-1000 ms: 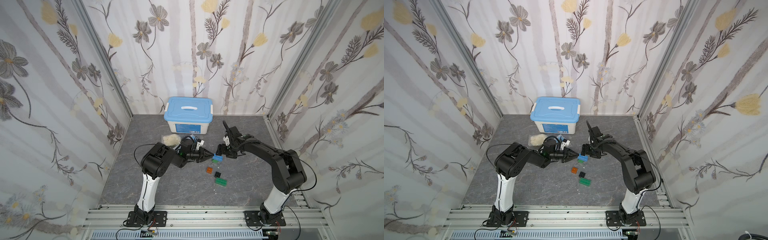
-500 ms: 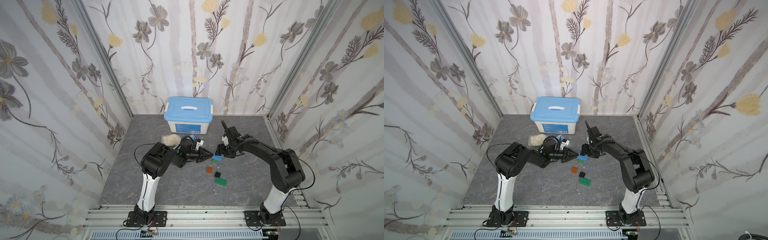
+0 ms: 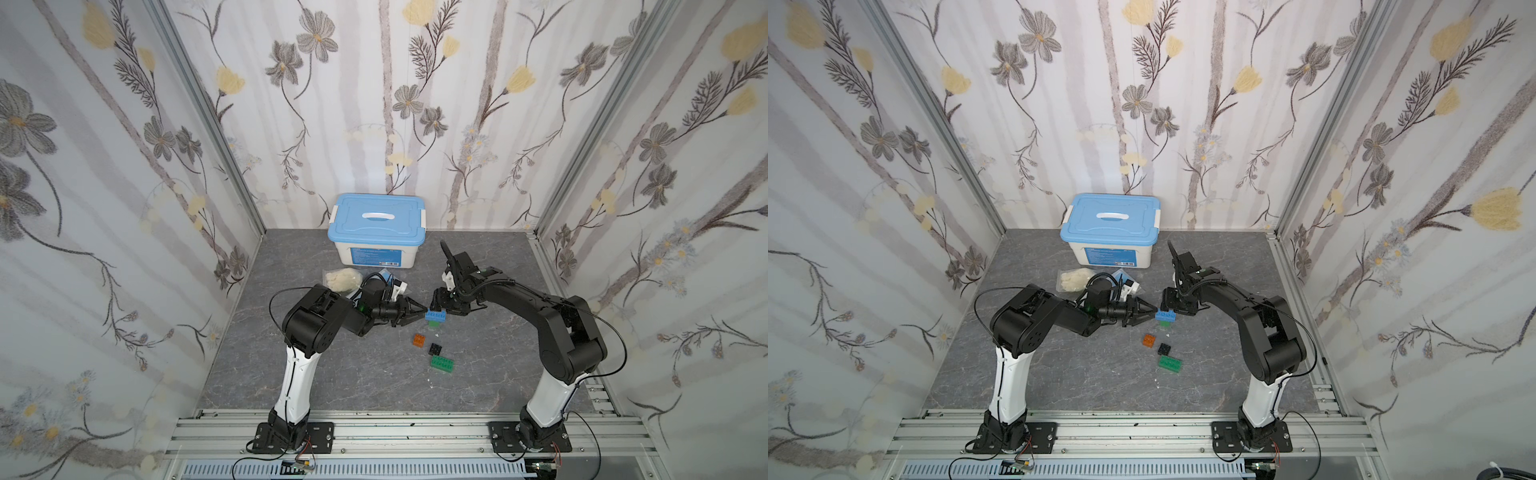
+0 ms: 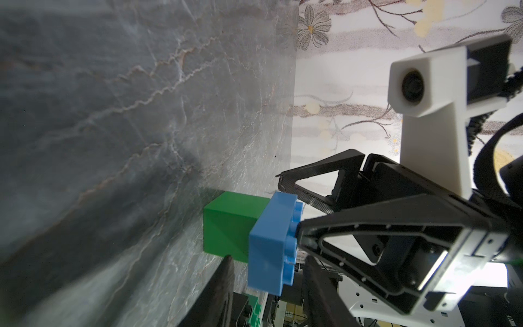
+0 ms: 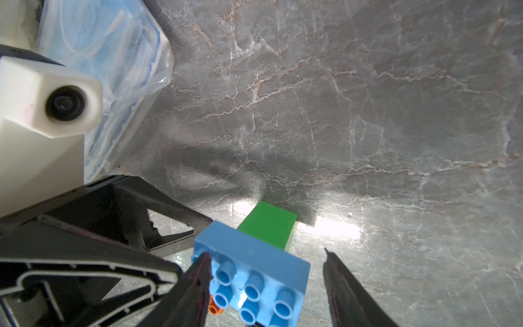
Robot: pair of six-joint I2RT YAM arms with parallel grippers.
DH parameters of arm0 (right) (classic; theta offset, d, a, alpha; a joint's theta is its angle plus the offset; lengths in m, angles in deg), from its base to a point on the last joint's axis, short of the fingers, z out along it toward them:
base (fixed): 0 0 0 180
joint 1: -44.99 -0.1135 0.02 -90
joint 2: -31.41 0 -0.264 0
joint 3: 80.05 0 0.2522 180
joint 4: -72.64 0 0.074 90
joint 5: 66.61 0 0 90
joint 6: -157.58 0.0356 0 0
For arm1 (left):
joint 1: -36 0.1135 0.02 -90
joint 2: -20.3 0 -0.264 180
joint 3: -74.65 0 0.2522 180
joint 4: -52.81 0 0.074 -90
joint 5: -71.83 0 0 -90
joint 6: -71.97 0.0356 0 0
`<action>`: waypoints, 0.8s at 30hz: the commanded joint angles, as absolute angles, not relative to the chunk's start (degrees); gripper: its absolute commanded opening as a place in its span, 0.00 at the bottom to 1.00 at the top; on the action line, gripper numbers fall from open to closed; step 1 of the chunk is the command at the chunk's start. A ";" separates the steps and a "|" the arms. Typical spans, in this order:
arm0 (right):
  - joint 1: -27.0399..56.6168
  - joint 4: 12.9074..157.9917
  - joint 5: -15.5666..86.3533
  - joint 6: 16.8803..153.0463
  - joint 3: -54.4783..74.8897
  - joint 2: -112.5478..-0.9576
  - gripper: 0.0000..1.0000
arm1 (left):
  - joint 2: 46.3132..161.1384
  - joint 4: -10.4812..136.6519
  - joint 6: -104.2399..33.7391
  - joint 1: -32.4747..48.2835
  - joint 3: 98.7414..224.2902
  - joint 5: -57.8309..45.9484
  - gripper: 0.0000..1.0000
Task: Assemble the letter f with lego
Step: Place the lego brick at the center of the board.
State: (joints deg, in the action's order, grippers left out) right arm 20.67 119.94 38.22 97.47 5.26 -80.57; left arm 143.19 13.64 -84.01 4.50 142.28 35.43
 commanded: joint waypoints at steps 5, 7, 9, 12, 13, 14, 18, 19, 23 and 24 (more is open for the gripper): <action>20.40 121.16 36.97 96.38 7.43 -78.63 0.67 | 139.48 19.42 -79.42 4.93 142.20 34.77 0.57; 20.46 122.22 36.11 95.97 7.97 -77.35 0.70 | 136.99 24.73 -75.89 5.07 142.19 33.75 0.63; 20.32 123.02 35.17 95.58 8.25 -75.88 0.74 | 134.43 31.19 -71.77 5.16 142.45 32.25 0.69; 20.08 123.32 34.73 94.88 7.47 -72.91 0.82 | 130.36 40.61 -66.37 5.33 142.29 29.17 0.79; 19.73 123.16 34.64 94.45 6.84 -71.78 0.86 | 128.63 44.90 -64.37 5.50 142.27 27.46 0.84; 19.46 122.94 34.48 94.18 6.16 -70.70 0.91 | 127.26 48.51 -62.40 5.53 142.06 25.44 0.88; 17.09 122.62 32.16 92.73 3.69 -66.74 0.99 | 118.45 63.10 -55.64 5.53 139.60 14.07 1.00; 16.48 123.28 31.49 92.57 3.59 -66.28 0.99 | 115.80 66.42 -54.76 5.51 138.71 10.83 1.00; 13.48 126.70 29.94 93.29 3.30 -64.67 0.99 | 104.73 83.04 -52.29 4.77 137.20 -9.92 1.00; 12.84 126.93 29.70 93.76 2.67 -64.05 0.99 | 102.20 85.92 -53.06 4.70 136.72 -14.64 1.00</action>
State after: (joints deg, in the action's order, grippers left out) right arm 14.18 124.92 31.69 93.62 3.41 -65.25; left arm 106.56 70.53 -56.31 4.93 137.36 4.13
